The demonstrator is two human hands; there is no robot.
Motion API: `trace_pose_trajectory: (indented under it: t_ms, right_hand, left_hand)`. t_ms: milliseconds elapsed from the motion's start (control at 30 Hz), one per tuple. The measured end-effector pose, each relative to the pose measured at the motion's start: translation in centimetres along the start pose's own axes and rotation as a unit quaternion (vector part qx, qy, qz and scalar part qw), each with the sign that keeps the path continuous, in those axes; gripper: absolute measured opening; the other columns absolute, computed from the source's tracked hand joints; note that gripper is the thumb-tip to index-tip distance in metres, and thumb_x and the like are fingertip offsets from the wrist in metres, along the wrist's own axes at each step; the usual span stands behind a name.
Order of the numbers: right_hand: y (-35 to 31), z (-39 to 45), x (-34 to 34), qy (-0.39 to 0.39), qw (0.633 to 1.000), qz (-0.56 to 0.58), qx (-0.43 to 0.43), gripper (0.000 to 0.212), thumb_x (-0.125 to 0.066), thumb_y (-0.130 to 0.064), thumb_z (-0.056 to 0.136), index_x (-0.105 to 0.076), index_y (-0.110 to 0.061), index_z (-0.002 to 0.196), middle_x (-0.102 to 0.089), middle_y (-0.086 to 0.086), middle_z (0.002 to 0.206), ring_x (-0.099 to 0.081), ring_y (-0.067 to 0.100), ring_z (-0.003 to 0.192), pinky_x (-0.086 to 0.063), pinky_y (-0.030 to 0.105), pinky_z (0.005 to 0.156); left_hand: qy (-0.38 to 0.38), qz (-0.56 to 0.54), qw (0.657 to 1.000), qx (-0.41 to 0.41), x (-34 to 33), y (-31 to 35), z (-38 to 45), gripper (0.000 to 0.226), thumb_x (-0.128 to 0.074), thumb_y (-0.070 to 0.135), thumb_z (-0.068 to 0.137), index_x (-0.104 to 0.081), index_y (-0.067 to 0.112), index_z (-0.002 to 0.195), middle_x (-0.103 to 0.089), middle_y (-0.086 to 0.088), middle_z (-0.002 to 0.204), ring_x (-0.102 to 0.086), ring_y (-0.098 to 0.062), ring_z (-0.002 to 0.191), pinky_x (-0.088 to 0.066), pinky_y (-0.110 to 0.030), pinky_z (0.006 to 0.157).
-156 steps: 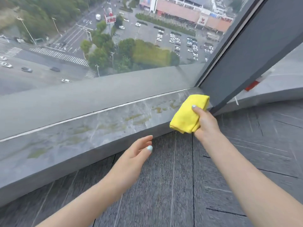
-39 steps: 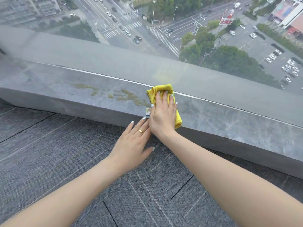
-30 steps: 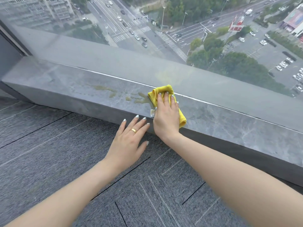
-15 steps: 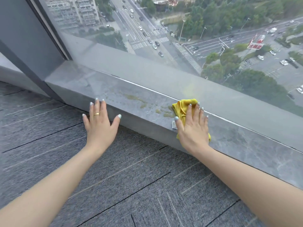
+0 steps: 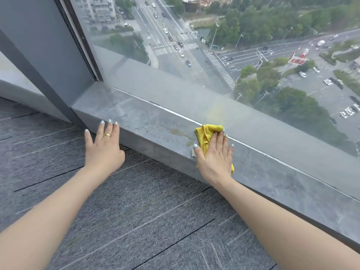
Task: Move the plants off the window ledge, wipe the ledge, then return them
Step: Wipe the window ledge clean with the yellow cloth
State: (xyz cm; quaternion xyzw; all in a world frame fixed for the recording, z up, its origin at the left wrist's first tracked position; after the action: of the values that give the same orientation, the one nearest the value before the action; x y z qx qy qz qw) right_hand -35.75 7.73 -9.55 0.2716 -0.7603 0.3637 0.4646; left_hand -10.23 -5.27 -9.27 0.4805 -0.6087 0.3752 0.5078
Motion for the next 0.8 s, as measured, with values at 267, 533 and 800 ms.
trace_pose_trajectory:
  t_ms: [267, 533, 800]
  right_hand:
    - [-0.8, -0.9, 3.6, -0.106, 0.985, -0.128, 0.041, 0.062, -0.03, -0.04, 0.098, -0.011, -0.009, 0.149, 0.001, 0.01, 0.16, 0.001, 0.028, 0.148, -0.001, 0.048, 0.118]
    - [-0.3, -0.5, 3.2, -0.105, 0.946, -0.221, 0.21, 0.107, -0.006, -0.083, 0.071, 0.013, -0.011, 0.148, 0.014, 0.007, 0.158, 0.017, 0.021, 0.145, 0.008, 0.033, 0.118]
    - [-5.4, 1.1, -1.0, 0.007, 0.98, -0.07, 0.184, 0.084, 0.0, -0.063, 0.08, 0.015, -0.013, 0.146, 0.027, -0.003, 0.147, 0.028, 0.009, 0.137, 0.019, 0.03, 0.114]
  left_hand:
    - [-0.128, 0.062, 0.99, -0.019, 1.5, 0.1, -0.2, 0.087, -0.049, 0.019, 0.082, 0.009, 0.01, 0.146, 0.009, -0.007, 0.157, 0.006, -0.022, 0.145, 0.001, -0.056, 0.113]
    - [-0.172, 0.093, 0.981, -0.006, 1.3, 0.5, -0.1, 0.088, -0.048, 0.021, 0.081, 0.012, 0.007, 0.145, 0.011, -0.009, 0.157, 0.008, -0.022, 0.145, 0.004, -0.056, 0.113]
    - [-0.13, 0.079, 0.988, -0.022, 0.9, 0.2, -0.2, 0.091, -0.048, 0.017, 0.08, 0.015, 0.011, 0.145, 0.014, -0.006, 0.156, 0.01, -0.018, 0.144, 0.007, -0.055, 0.112]
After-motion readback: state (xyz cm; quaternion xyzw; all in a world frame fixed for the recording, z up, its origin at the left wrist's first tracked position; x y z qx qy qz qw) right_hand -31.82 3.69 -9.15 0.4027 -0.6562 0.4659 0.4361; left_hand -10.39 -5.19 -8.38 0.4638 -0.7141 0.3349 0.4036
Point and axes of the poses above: each hand's wrist, its own z-axis towards the middle knuckle, its own x-axis out of the back of the hand, y = z × x, the point moved 9 cm from there along z, towards the middle knuckle
